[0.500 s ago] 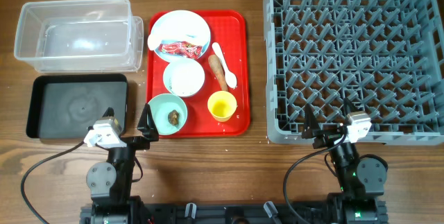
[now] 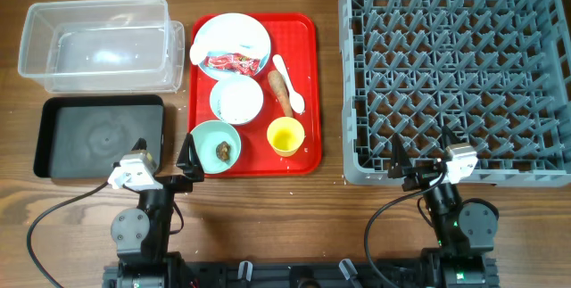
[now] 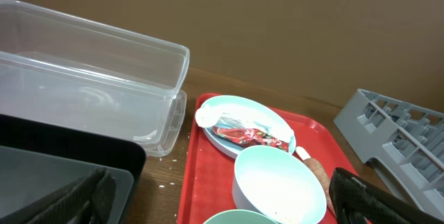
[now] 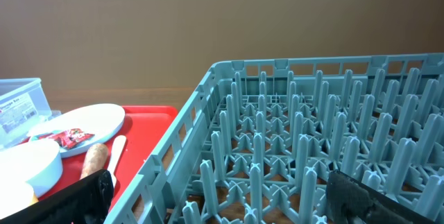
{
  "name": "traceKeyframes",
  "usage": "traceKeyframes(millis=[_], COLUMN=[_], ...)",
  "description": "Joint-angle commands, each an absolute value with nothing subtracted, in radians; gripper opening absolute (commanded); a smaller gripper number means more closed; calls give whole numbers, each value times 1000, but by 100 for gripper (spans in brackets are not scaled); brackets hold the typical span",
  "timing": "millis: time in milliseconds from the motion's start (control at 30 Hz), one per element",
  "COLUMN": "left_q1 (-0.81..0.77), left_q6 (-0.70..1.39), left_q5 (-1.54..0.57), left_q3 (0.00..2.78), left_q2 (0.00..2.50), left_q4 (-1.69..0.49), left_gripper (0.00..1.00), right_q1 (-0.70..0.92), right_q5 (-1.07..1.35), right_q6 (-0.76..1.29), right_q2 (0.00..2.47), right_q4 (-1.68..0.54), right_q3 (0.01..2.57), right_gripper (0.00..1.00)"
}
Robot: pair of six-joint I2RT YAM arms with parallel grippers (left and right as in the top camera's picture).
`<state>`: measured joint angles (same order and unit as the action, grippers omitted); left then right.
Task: Sort waste into correct bins and load items into the dishwasher rack
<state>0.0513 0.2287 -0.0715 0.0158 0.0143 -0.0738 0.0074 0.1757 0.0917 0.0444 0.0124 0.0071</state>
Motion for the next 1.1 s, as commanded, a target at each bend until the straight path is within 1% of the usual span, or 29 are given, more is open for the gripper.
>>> traceKeyframes(millis=[0, 533, 633, 800, 867, 933, 967, 1067], left_q1=[45, 45, 45, 45, 45, 45, 45, 45], left_q6=[216, 216, 217, 217, 216, 216, 216, 217], left_q5=[-58, -58, -62, -81, -132, -134, -138, -239], left_q3=[7, 7, 7, 7, 7, 7, 7, 27], left_q2=[7, 7, 7, 7, 7, 7, 7, 7], left_q4=[-72, -72, -72, -70, -58, -45, -30, 63], left_gripper=[100, 100, 100, 100, 100, 100, 100, 100], right_q1=[5, 5, 5, 6, 5, 5, 5, 5], right_q5=[178, 178, 158, 167, 192, 226, 244, 280], right_q6=[86, 85, 57, 179, 183, 184, 184, 184], right_q2=[36, 36, 36, 36, 36, 36, 36, 39], right_q4=[14, 15, 15, 143, 213, 263, 278, 275], right_q3=[5, 5, 5, 6, 6, 6, 10, 54], right_gripper=[100, 100, 100, 100, 100, 100, 100, 100])
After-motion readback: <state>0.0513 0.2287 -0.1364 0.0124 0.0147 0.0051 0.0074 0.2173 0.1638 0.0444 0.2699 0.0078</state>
